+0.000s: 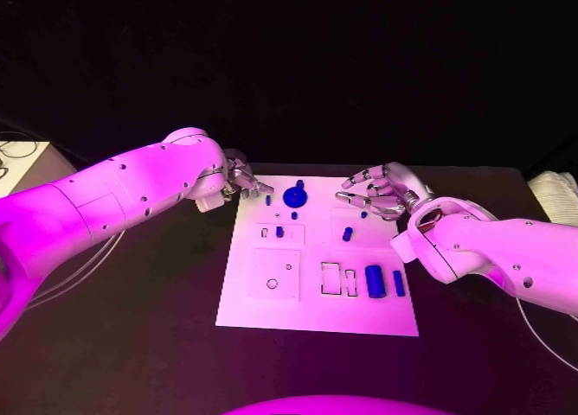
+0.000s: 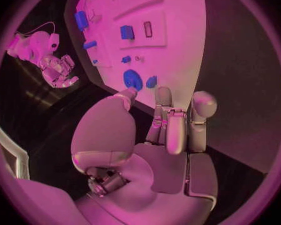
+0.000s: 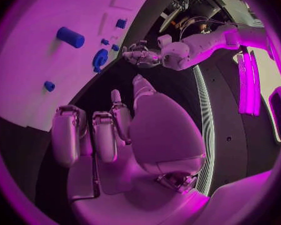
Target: Assemble the parts on the task board
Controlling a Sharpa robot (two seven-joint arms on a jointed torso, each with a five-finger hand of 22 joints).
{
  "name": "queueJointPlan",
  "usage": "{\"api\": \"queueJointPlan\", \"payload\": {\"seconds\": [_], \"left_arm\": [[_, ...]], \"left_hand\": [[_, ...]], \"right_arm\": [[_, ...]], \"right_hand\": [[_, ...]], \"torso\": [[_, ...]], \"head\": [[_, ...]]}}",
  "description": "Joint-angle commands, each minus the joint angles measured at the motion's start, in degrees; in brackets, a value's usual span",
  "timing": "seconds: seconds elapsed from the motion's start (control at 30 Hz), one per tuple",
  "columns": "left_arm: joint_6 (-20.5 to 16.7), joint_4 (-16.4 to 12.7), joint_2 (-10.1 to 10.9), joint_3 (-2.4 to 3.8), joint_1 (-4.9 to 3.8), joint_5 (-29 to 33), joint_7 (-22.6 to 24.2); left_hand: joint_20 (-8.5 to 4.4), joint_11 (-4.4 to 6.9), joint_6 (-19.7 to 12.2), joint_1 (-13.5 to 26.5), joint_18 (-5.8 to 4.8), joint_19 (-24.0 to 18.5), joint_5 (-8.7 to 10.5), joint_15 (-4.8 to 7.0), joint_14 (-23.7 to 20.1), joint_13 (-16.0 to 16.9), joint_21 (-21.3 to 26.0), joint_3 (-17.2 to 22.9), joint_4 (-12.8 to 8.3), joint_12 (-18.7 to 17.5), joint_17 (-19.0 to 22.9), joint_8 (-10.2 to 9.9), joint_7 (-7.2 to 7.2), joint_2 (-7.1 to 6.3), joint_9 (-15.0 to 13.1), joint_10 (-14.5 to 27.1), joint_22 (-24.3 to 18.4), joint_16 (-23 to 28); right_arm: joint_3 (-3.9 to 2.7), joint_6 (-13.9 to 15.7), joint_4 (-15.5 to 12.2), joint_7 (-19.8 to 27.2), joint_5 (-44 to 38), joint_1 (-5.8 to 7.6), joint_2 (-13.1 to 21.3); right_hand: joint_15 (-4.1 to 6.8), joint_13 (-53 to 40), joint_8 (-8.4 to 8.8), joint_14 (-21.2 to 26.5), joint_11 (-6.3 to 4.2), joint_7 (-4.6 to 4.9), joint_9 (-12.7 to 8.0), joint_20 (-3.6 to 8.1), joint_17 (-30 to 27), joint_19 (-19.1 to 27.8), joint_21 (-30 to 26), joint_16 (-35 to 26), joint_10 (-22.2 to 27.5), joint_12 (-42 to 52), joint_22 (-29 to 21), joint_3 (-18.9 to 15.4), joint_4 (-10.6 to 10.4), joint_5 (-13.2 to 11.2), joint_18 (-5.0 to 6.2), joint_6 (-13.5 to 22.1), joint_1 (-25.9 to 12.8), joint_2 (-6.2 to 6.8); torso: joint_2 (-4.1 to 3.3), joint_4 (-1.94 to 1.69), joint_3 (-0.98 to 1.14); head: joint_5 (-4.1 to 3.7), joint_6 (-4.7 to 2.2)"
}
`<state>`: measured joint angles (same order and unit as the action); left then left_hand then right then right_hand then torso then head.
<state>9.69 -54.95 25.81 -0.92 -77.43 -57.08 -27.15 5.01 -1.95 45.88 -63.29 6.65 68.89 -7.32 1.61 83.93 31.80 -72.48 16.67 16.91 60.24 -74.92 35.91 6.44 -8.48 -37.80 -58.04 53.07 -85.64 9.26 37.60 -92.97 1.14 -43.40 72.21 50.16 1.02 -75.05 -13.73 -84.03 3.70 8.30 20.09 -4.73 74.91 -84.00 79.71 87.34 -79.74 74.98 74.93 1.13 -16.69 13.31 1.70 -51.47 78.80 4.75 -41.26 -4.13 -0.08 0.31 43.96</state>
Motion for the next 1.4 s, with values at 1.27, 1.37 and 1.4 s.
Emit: {"api": "queueJointPlan", "payload": {"seconds": [1.27,1.37,1.4], "left_arm": [[2.7,5.5,-3.6,-0.92,0.10,1.9,1.9],[2.3,5.7,-3.7,-0.94,0.10,2.3,2.1],[2.2,5.8,-3.7,-0.94,0.11,2.4,2.2]], "left_hand": [[-0.11,-0.23,0.0,-1.7,0.80,-0.2,-0.03,-0.34,2.3,-0.2,0.0,0.1,-0.3,0.3,-6.6,0.5,-0.10,1.23,0.5,0.1,0.1,0.2],[-0.12,-0.24,-0.1,-2.2,0.81,-0.2,-0.07,-0.33,2.2,-0.2,0.0,0.4,-0.2,0.3,-6.6,0.5,-0.09,1.50,0.6,0.2,0.1,0.2],[-0.12,-0.25,-0.1,-2.4,0.81,-0.2,-0.07,-0.34,2.2,-0.2,0.0,0.5,-0.2,0.3,-6.6,0.5,-0.08,1.63,0.6,0.2,0.1,0.2]], "right_arm": [[-0.03,-0.4,-0.4,0.6,-0.4,0.12,-0.2],[-0.03,-0.4,-0.5,0.6,-0.4,0.12,-0.2],[-0.03,-0.4,-0.5,0.6,-0.4,0.12,-0.2]], "right_hand": [[-0.21,-3.7,0.02,-4.6,-0.15,0.10,-0.1,-0.27,9.9,-1.8,-0.3,-0.3,0.3,-0.3,7.0,-0.2,0.2,0.3,0.96,0.3,-0.1,-0.36],[-0.21,-3.7,0.02,-4.6,-0.15,0.10,-0.1,-0.27,9.9,-1.8,-0.3,-0.3,0.3,-0.3,7.0,-0.2,0.2,0.3,0.96,0.3,-0.1,-0.36],[-0.21,-3.7,0.02,-4.6,-0.15,0.10,-0.1,-0.27,9.9,-1.8,-0.3,-0.3,0.3,-0.3,7.0,-0.2,0.2,0.3,0.96,0.3,-0.1,-0.36]], "torso": [[-0.46,0.04,-0.02],[-0.45,0.10,0.03],[-0.45,0.10,0.04]], "head": [[-0.77,0.57],[-0.74,0.70],[-0.76,0.73]]}}
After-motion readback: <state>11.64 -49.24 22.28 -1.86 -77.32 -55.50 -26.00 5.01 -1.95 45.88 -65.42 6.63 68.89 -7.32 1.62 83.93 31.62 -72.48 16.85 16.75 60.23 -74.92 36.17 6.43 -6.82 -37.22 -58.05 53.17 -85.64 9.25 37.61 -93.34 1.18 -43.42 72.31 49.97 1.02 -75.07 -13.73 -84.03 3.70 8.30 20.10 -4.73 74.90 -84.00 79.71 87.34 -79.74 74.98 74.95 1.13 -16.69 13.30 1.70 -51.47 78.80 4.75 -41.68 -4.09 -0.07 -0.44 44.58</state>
